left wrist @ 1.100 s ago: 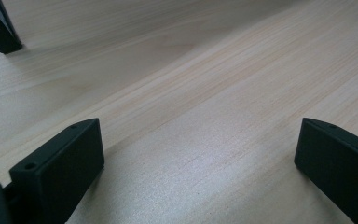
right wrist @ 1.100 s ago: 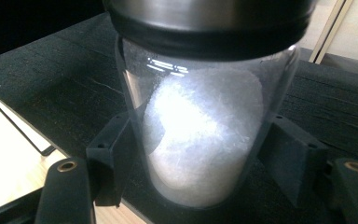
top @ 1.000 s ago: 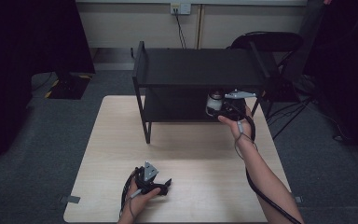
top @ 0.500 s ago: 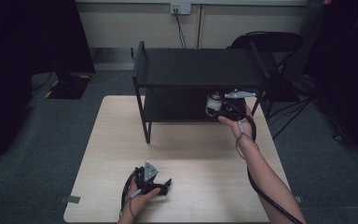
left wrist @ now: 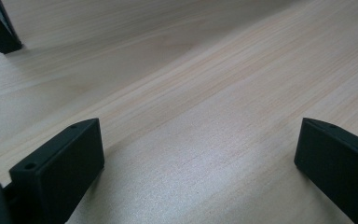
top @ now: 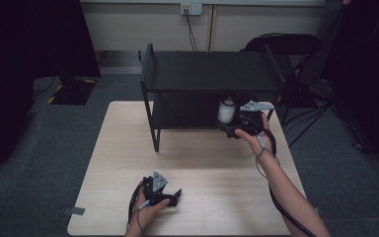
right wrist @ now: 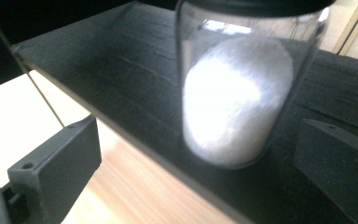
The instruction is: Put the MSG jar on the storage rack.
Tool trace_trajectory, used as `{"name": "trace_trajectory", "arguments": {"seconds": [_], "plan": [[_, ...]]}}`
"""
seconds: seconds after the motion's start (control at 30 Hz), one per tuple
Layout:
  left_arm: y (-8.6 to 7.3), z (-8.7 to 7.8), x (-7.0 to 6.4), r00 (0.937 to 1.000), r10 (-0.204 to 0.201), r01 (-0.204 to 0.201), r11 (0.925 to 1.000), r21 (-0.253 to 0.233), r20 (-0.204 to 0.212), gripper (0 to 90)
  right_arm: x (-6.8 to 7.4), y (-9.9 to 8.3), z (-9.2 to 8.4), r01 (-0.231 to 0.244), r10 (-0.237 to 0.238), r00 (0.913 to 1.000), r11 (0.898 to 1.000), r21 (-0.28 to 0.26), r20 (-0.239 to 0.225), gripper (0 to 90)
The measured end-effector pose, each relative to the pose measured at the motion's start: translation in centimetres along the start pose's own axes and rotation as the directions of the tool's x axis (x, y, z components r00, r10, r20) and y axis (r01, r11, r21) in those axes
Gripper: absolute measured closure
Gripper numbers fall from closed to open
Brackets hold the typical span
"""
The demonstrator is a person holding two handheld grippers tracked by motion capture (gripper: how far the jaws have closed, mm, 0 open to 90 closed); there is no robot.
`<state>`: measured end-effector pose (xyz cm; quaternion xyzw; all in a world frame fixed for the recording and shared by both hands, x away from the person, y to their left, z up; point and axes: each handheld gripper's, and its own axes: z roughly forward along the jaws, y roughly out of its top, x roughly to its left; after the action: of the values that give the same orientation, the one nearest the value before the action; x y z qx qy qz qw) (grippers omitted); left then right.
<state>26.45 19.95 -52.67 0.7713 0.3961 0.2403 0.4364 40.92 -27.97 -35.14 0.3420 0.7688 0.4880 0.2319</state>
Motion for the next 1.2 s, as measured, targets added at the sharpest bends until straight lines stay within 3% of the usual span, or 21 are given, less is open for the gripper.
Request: {"name": "trace_trajectory", "arguments": {"seconds": [0.23,0.4,0.63,0.67,0.8,0.87,1.2], "plan": [[0.0,0.0,0.0,1.0000,-0.001,0.001,1.0000,-0.001,-0.001,0.6,0.2,-0.5,-1.1,0.013,-0.012,0.9991,1.000,0.025,-0.041,0.0],[0.0,0.0,0.0,1.0000,-0.003,0.003,1.0000,-0.001,-0.001,0.6,0.8,-1.4,-1.9,0.030,-0.024,0.9965,0.997,0.073,-0.080,0.0],[-0.1,0.0,-0.1,1.0000,-0.003,0.003,1.0000,-0.002,-0.001,0.6,1.5,-4.1,-3.2,0.033,-0.022,0.9924,0.995,0.096,-0.121,0.0],[-0.1,0.0,-0.1,1.0000,-0.004,0.004,1.0000,-0.002,-0.002,0.6,1.6,-5.3,-3.6,0.028,-0.016,0.9909,0.996,0.090,-0.133,0.0],[-0.1,0.0,-0.1,1.0000,-0.004,0.004,1.0000,-0.002,-0.002,0.6,1.7,-7.1,-4.0,0.033,-0.018,0.9879,0.995,0.098,-0.154,0.0],[-0.1,0.0,-0.1,1.0000,-0.004,0.004,1.0000,-0.002,-0.002,0.6,1.6,-8.8,-4.2,0.034,-0.011,0.9820,0.992,0.119,-0.188,0.0],[-0.1,-0.1,-0.2,1.0000,-0.006,0.006,1.0000,-0.003,-0.005,0.6,1.9,-12.7,-4.7,0.011,0.017,0.9804,0.990,0.138,-0.196,0.0]]}}
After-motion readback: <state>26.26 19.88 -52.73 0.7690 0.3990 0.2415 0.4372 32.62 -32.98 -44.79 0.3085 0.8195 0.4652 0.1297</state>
